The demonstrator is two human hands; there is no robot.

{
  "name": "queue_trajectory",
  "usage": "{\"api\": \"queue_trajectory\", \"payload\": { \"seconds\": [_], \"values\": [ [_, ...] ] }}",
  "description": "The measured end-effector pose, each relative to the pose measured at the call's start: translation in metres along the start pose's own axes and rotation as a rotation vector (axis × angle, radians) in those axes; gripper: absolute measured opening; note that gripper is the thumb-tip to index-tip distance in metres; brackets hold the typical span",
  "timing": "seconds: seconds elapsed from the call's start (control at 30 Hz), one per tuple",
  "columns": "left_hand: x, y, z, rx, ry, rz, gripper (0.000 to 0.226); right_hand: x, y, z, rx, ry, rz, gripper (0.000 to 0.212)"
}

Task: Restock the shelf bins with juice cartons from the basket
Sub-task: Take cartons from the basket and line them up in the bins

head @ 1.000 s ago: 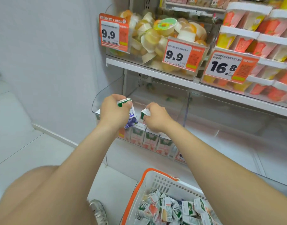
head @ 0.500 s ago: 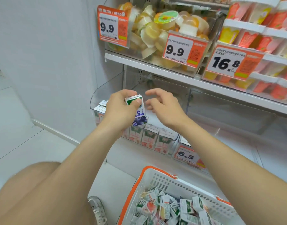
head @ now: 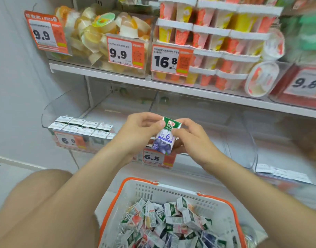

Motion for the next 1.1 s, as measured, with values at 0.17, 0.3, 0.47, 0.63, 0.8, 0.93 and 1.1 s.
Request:
{"api": "queue_trajectory", "payload": {
  "seconds": [0.17, 0.3, 0.47, 0.63, 0.8, 0.93, 1.1],
  "values": [
    [-0.008, -0.004, -0.055, 0.028, 0.005, -0.054, 0.013, -0.006, 0.013, 0.049, -0.128, 0.000, -0.082, 0.021],
    [-0.011, -0.002, -0.094, 0.047, 0.051, -0.115, 0.012, -0.003, 0.028, 0.077, -0.153, 0.089, -0.134, 0.022],
    [-0.012, 0.007, -0.146, 0.171, -0.085, -0.259, 0.027, 0.006, 0.061, 0.139, -0.273, 0.336, -0.167, 0.029],
    [-0.006, 0.025, -0.213, 0.226, -0.530, -0.520, 0.025, 0.007, 0.107, 0.213, -0.611, 0.767, -0.116, 0.040],
    [-0.007, 0.030, -0.283, 0.264, -0.838, -0.769, 0.026, -0.009, 0.124, 0.290, -0.598, 0.935, -0.135, 0.027],
    [0.000, 0.025, -0.324, 0.316, -1.176, -0.819, 0.036, -0.035, 0.127, 0.342, -0.455, 1.094, -0.235, 0.033],
    [0.028, 0.013, -0.339, 0.425, -1.490, -0.621, 0.054, -0.076, 0.130, 0.362, -0.156, 1.160, -0.456, 0.042]
  ]
}}
Point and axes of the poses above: each hand's wrist, its own y-axis away from the middle knuckle, its own z-axis out of the back of the hand, x = y × z, the point moved 5 cm from there along -y, towards the middle knuckle, and after that the axes turned 3 degrees about x, right-handed, at the moved point
